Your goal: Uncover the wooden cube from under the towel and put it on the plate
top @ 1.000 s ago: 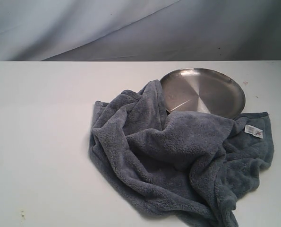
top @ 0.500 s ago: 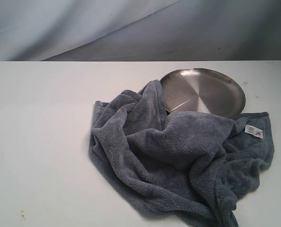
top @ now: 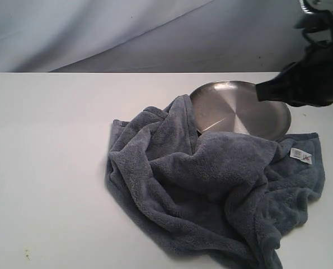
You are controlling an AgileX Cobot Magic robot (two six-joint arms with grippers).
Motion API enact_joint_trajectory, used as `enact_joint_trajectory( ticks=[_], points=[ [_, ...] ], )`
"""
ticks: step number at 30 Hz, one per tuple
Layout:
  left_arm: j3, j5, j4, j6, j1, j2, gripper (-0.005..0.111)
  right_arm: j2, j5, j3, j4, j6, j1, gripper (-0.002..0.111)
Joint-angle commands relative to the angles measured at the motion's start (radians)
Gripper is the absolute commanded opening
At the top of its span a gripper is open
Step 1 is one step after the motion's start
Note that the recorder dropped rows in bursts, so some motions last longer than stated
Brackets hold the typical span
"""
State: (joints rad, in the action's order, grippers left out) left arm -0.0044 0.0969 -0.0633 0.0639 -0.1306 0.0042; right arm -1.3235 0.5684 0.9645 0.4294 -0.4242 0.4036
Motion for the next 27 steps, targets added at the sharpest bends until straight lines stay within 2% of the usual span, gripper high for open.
enact_joint_trajectory(
  ticks=[1,10,18,23,27],
  points=[
    [0.004,-0.011,-0.002,-0.002,0.002,-0.004,0.0,-0.096,-0.048,0.066,-0.066,0.046,0.072,0.0],
    [0.004,-0.011,-0.002,-0.002,0.002,-0.004,0.0,-0.243,-0.112,0.126,-0.132,0.134,0.157,0.0],
    [0.004,-0.011,-0.002,-0.002,0.002,-0.004,0.0,-0.314,-0.161,0.143,-0.177,0.202,0.166,0.0],
    [0.004,-0.011,-0.002,-0.002,0.002,-0.004,0.0,-0.345,-0.206,0.143,-0.416,0.521,0.166,0.0],
    [0.004,-0.011,-0.002,-0.002,0.002,-0.004,0.0,-0.36,-0.209,0.143,-0.442,0.549,0.166,0.0]
  ],
)
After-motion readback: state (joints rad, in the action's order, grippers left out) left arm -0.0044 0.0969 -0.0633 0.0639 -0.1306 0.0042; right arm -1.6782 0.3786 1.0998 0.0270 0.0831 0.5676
